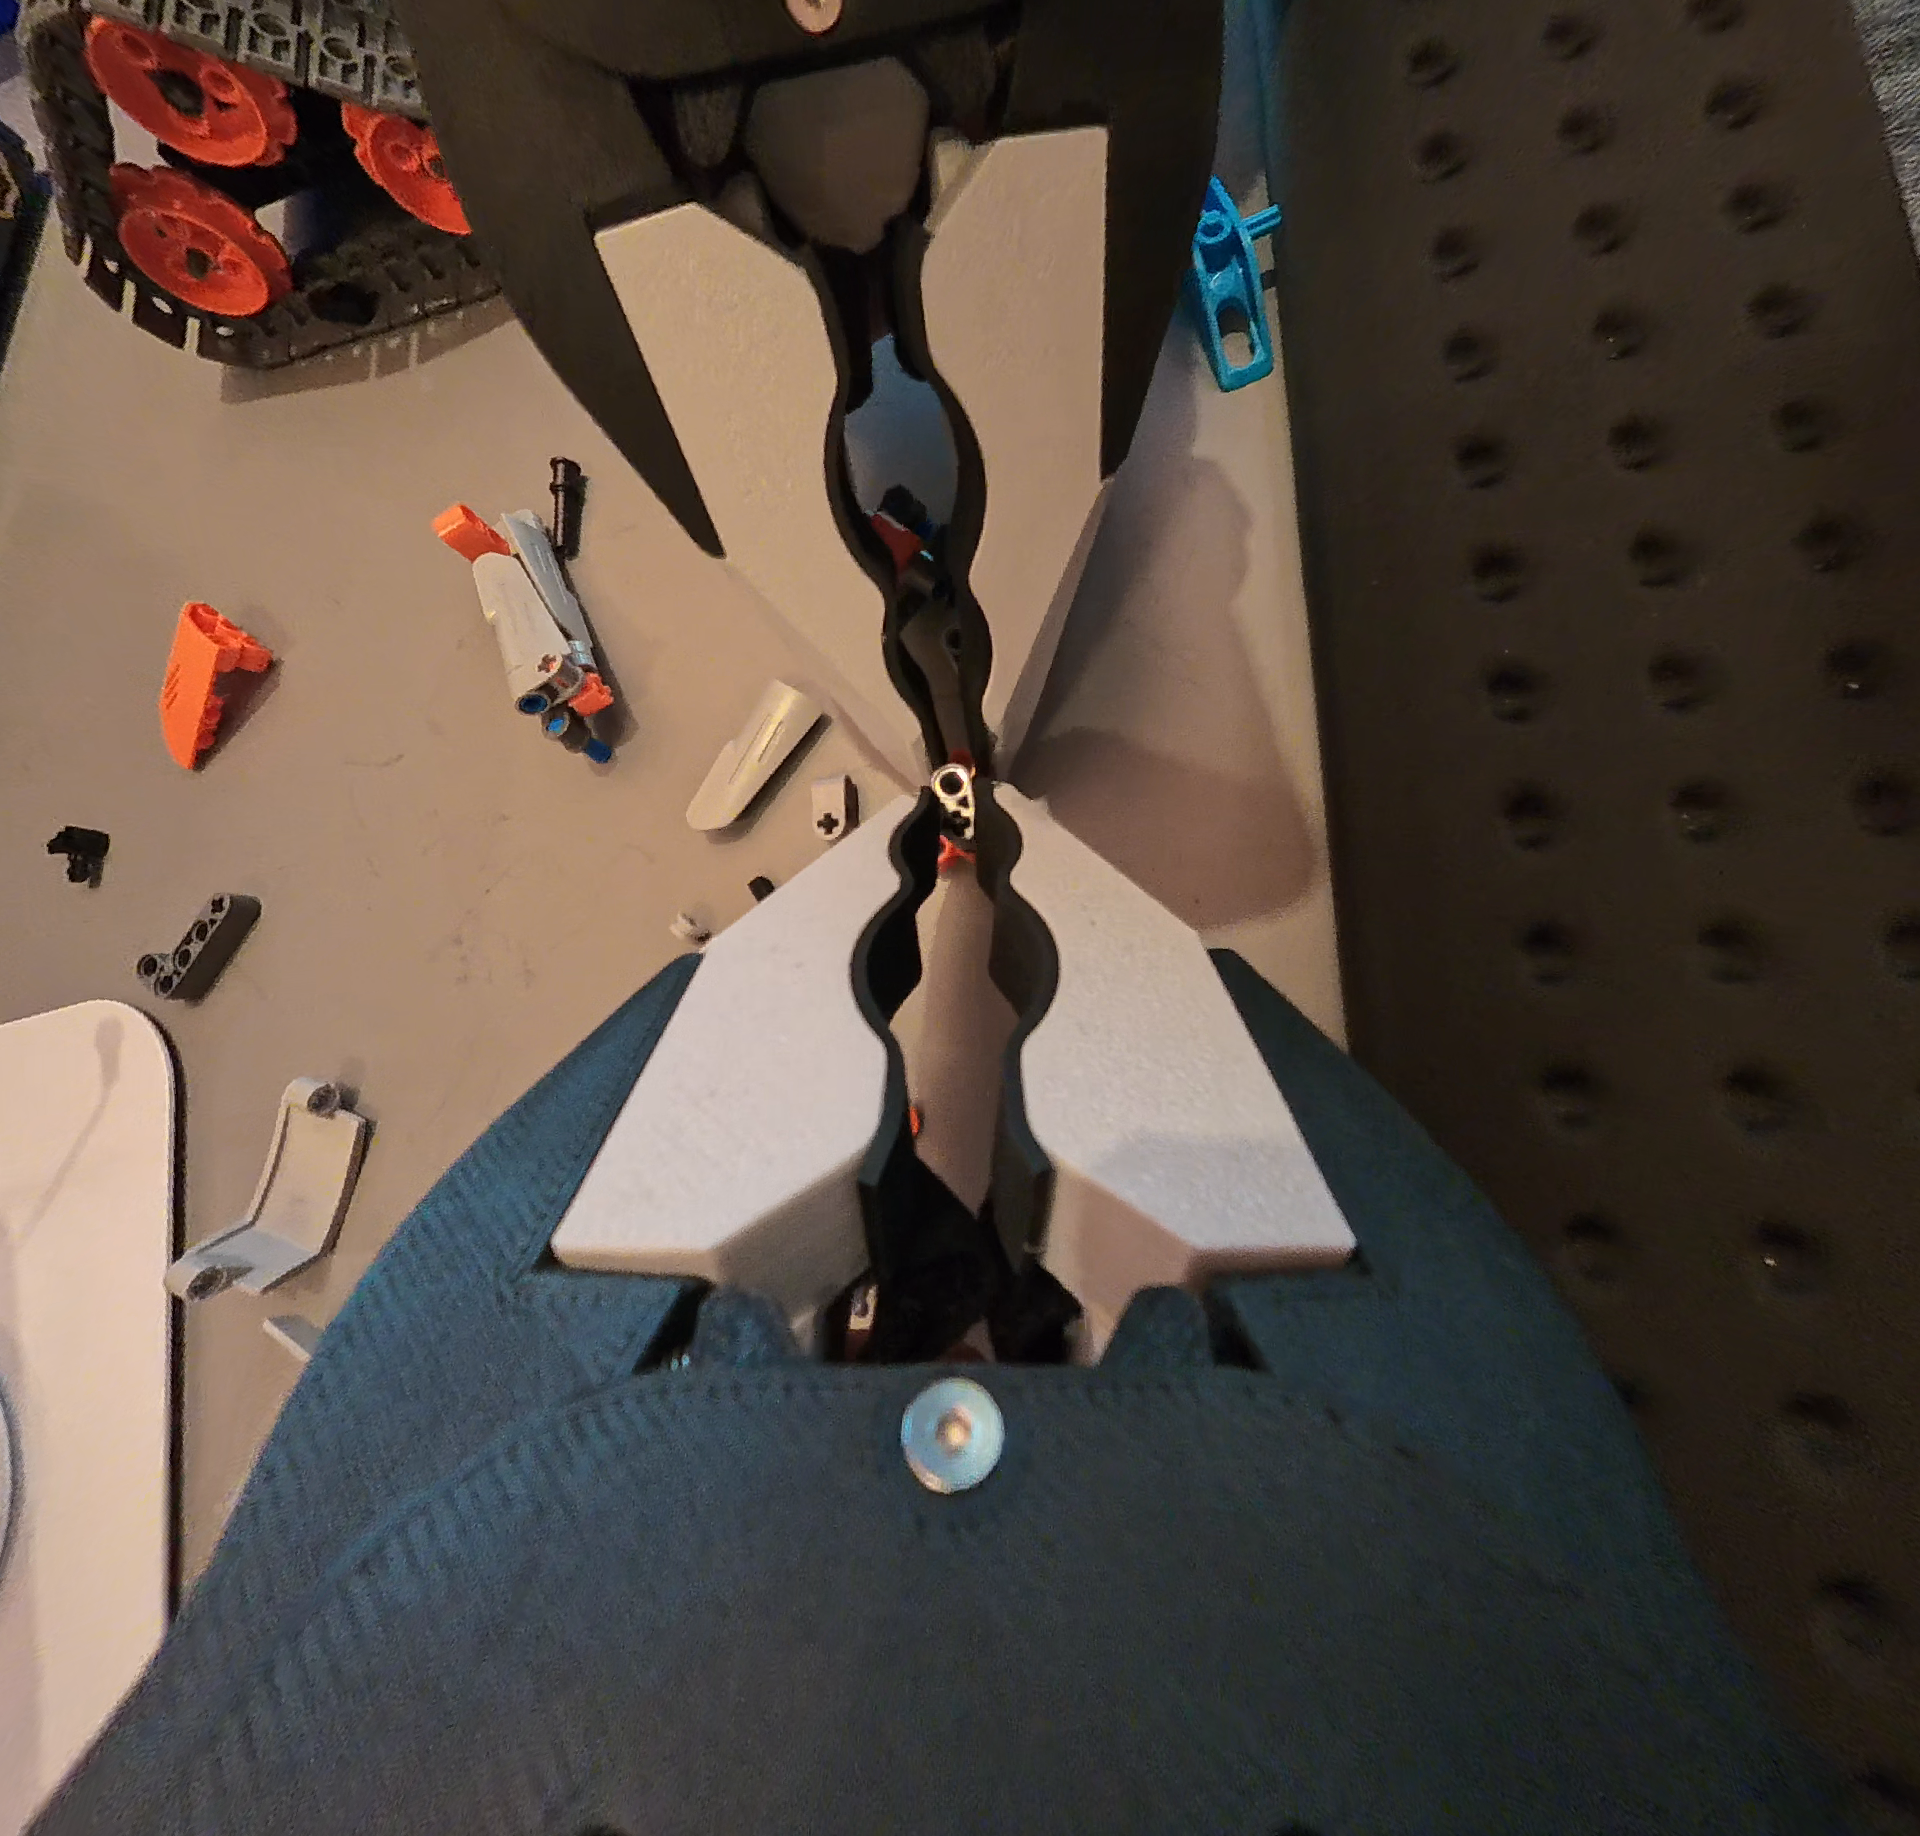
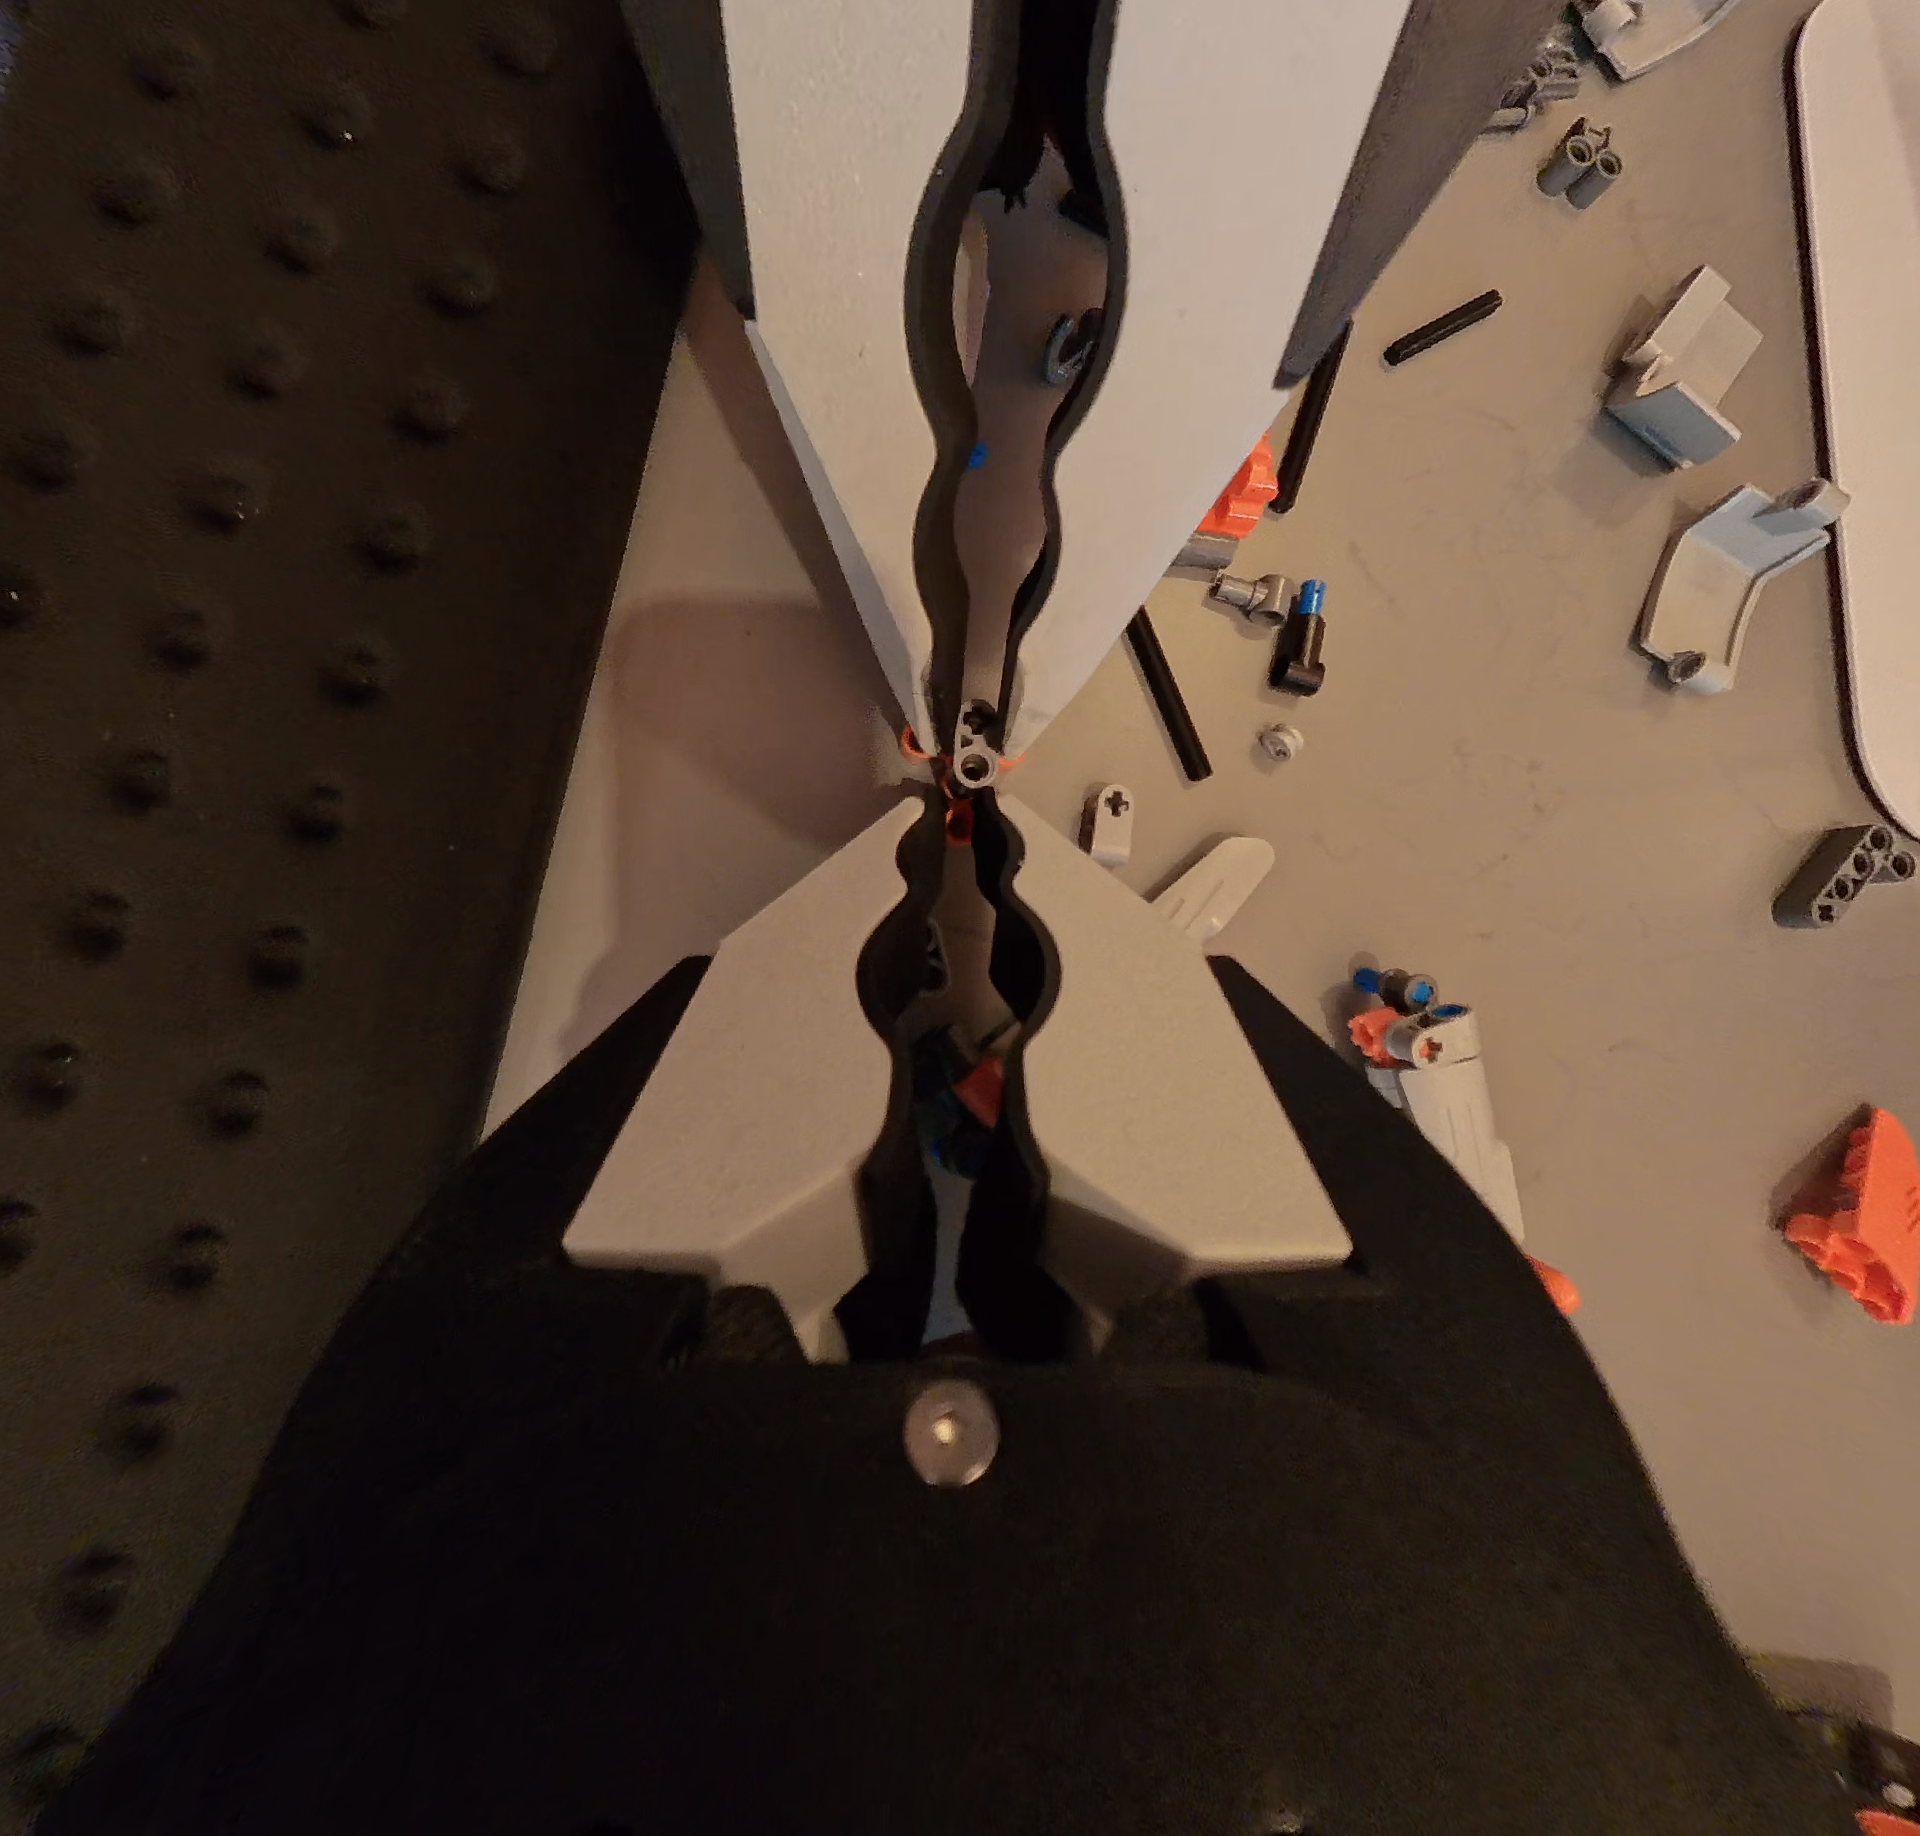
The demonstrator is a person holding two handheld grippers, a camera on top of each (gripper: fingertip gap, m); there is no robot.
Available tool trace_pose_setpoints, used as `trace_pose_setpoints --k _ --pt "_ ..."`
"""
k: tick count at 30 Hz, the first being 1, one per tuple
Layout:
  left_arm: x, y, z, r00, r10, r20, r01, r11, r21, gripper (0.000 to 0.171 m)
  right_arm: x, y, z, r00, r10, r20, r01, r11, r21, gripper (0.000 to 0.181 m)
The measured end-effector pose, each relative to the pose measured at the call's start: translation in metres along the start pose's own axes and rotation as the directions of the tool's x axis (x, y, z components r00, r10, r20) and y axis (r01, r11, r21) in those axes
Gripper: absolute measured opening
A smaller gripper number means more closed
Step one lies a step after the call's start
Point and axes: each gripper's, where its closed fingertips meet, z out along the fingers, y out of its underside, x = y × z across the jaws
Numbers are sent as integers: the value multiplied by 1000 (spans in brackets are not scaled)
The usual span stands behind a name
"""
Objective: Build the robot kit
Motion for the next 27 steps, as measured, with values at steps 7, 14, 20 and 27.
trace_pose_setpoints --k 7,14,20,27 --pt "1 0 1 999 38 17 -37 999 -17 5 0 -1 0 999 32 17 -32 999 17 3" --pt "1 0 4 999 38 25 -36 998 -47 5 -1 -1 1 999 42 24 -42 999 18 3" --pt "1 0 4 1000 8 18 -7 999 -36 5 0 -1 1 1000 28 -1 -28 1000 -4 3" --pt "1 0 3 999 1 38 0 1000 -12 5 3 -9 -10 1000 14 -14 -13 999 53 7"
